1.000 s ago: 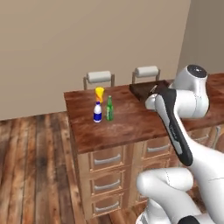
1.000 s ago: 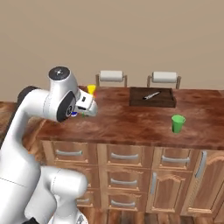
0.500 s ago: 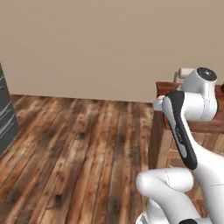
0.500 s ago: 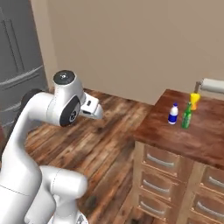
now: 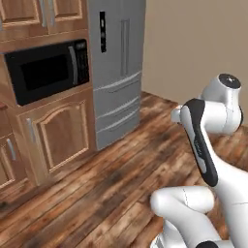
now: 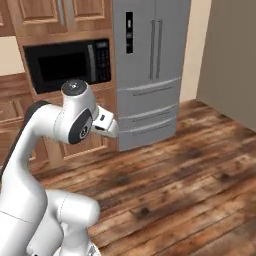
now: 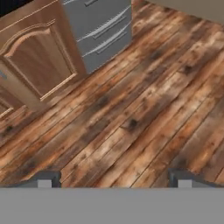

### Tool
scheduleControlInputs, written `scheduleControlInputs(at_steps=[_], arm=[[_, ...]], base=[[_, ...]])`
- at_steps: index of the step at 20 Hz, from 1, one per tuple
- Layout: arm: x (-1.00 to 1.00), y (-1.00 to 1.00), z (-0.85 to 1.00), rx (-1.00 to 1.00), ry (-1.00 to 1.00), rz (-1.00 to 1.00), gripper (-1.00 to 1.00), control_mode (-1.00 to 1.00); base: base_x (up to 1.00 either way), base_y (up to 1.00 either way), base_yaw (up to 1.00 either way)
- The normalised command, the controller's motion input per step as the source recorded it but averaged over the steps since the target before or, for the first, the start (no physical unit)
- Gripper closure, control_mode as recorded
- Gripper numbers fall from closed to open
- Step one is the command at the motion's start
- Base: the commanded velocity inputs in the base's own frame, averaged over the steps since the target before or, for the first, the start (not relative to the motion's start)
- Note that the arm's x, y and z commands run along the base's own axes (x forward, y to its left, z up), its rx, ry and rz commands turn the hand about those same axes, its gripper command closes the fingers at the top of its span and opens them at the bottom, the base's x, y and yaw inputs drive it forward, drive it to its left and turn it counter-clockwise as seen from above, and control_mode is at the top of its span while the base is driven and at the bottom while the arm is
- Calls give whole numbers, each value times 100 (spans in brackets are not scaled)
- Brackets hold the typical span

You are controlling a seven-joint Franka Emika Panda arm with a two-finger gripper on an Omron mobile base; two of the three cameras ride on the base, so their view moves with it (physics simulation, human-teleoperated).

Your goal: Place the drinks on the dining counter in a tight cluster.

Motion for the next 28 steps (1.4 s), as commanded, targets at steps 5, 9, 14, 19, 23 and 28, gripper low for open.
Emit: scheduleControlInputs(at_steps=[5,9,14,19,23,28], arm=[[0,0,0,0,0,0,-100,100],[0,0,0,0,0,0,-100,100],[0,0,0,0,0,0,-100,100],[0,0,0,0,0,0,-100,100],[0,0,0,0,0,0,-100,100],[0,0,0,0,0,0,-100,100]], base=[[-4,77,90],[-13,55,86],[79,-7,40],[100,-32,20],[100,-9,27],[84,0,61]])
